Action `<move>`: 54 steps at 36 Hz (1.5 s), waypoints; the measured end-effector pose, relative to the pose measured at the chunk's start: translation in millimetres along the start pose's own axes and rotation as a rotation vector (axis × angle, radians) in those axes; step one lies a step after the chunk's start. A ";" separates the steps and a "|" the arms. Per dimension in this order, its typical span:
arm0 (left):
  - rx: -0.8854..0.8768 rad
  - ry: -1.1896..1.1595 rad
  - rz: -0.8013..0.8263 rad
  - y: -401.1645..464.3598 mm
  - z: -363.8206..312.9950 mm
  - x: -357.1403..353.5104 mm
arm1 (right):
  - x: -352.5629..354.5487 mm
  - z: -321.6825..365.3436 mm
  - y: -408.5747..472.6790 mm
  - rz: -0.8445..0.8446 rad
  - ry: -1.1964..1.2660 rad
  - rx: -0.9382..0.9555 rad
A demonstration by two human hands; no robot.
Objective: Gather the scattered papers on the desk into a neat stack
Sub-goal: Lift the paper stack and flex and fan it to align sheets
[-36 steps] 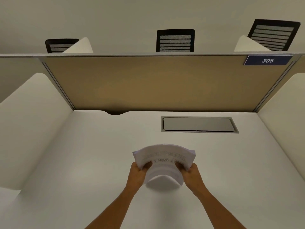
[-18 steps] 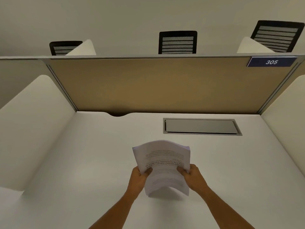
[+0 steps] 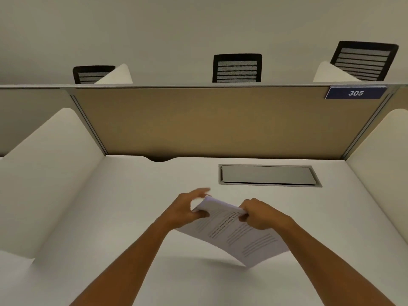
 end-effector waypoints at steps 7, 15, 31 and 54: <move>0.093 -0.086 0.048 -3.1 -8.6 -17.5 | 9.5 9.4 -4.9 -0.029 -0.091 0.032; 0.203 -0.257 -0.166 -24.5 19.1 -15.2 | 3.6 -14.3 -11.7 0.000 0.054 0.056; 0.408 -0.515 -0.324 -46.7 81.6 -16.3 | -23.3 -85.3 -25.3 -0.212 0.950 0.035; 0.384 -0.588 -0.538 -55.1 85.5 -44.8 | -83.0 -58.1 -25.7 -0.567 1.049 -0.114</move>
Point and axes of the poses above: each hand's wrist, its own y-axis towards the middle knuckle, its own x-axis out of the back of the hand, z = x × y, the point moved 7 cm from there along y, towards the middle knuckle, and after that the axes turned 7 degrees about -y, right-handed, at the moved point
